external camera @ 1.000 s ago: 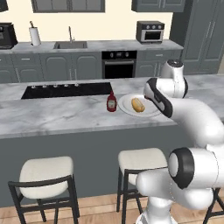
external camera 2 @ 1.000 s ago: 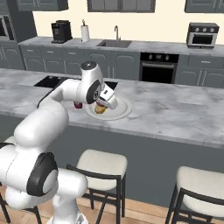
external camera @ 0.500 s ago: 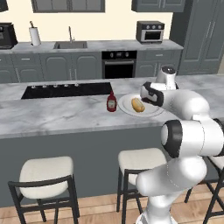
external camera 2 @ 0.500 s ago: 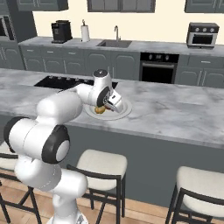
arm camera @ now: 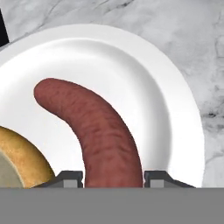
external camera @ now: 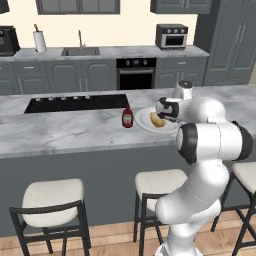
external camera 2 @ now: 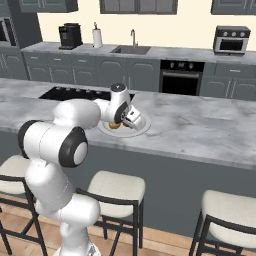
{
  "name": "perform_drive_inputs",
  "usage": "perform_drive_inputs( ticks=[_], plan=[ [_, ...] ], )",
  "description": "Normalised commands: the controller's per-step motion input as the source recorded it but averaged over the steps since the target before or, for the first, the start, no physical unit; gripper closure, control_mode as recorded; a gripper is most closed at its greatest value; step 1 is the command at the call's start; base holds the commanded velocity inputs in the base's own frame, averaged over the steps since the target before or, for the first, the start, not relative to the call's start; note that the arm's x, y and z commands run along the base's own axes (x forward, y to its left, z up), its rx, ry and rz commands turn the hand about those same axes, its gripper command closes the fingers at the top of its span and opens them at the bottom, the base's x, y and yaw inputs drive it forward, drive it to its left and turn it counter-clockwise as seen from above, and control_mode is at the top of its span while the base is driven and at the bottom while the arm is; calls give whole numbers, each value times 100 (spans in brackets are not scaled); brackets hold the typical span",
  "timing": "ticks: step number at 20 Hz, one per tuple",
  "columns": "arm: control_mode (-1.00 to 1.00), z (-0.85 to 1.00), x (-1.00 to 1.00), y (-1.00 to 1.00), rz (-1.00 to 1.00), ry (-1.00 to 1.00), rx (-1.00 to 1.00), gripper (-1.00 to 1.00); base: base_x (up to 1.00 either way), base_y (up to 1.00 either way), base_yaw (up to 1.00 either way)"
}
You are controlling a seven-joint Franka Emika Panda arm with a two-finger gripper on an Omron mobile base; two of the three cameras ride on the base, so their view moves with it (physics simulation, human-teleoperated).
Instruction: Move the hot dog bun to the plate on the dining table and place the condiment next to that plate. Then navigate to the fridge and take the sausage and place it on the plate as well.
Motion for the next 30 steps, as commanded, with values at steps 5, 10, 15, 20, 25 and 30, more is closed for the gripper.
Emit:
perform_drive_inputs(
  ticks=[5, 10, 15, 20, 25, 30],
  plan=[
    [-100, -8, 33, -9, -4, 10, 1, -100, 0, 0, 0],
    [-100, 0, -1, -3, -1, 4, 2, -100, 0, 0, 0],
    [-100, 21, -28, 3, 0, 5, 3, -100, 0, 0, 0],
    [-100, 84, -81, 17, 1, -2, 3, -100, 0, 0, 0],
    [-100, 95, -100, 41, 6, 0, 0, -100, 0, 0, 0],
    [-100, 26, -100, 56, 13, 1, -1, -100, 0, 0, 0]
  ],
)
